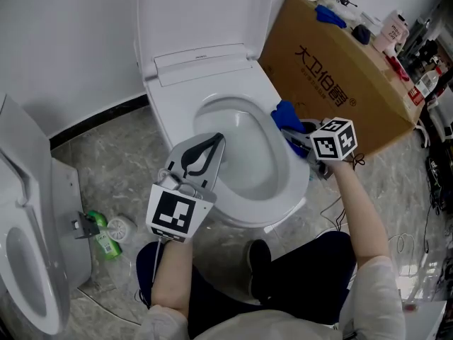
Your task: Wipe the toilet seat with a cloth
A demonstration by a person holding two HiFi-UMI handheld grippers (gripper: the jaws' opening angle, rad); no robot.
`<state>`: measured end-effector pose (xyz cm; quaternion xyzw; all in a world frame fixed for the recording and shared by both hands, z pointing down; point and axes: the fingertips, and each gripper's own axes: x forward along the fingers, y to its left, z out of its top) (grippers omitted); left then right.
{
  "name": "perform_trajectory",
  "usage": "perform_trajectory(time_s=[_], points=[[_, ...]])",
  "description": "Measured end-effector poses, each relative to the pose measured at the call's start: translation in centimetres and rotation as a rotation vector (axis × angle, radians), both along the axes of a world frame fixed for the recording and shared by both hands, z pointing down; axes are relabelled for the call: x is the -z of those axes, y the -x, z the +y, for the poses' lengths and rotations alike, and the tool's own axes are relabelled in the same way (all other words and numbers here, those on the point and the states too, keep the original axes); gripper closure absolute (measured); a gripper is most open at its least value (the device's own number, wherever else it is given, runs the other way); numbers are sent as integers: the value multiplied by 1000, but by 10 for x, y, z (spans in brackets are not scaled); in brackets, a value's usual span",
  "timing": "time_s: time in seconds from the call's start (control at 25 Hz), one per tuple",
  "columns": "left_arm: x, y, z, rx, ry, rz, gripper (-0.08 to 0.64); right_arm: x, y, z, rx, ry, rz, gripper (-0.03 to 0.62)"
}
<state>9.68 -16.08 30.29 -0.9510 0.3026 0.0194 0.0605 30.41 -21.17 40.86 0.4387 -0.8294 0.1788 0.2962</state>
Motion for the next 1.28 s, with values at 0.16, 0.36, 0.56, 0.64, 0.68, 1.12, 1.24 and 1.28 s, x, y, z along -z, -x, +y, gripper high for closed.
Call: perform_trajectory(time_s=[0.16,0.36,0.56,0.64,0.68,1.12,1.24,1.28], points=[[3,5,0,7,11,21,552,0,-1,-10,-16,-6,-13,546],[3,6,-1,8,1,9,554,0,-2,-20,-14,4,-27,546],[1,5,0,7,-5,-2,552,1,-1,-27,-13,0,-31,546],[2,5,0,6,-4,-2,552,1,-1,-30,-16,-5,-27,546],[2,4,0,6,-5,-3,554,1,-2,-32,-18,-6,-28,546],[0,6,-2,7,-5,-9,552,1,-3,-46,-31,-10,-45,546],[0,6,-3,5,0,-3,553,1,-3,-50,-33,-10,-43,546],[0,7,-3,5,1,-3,554,2,-3,-51,-33,-11,-43,546]])
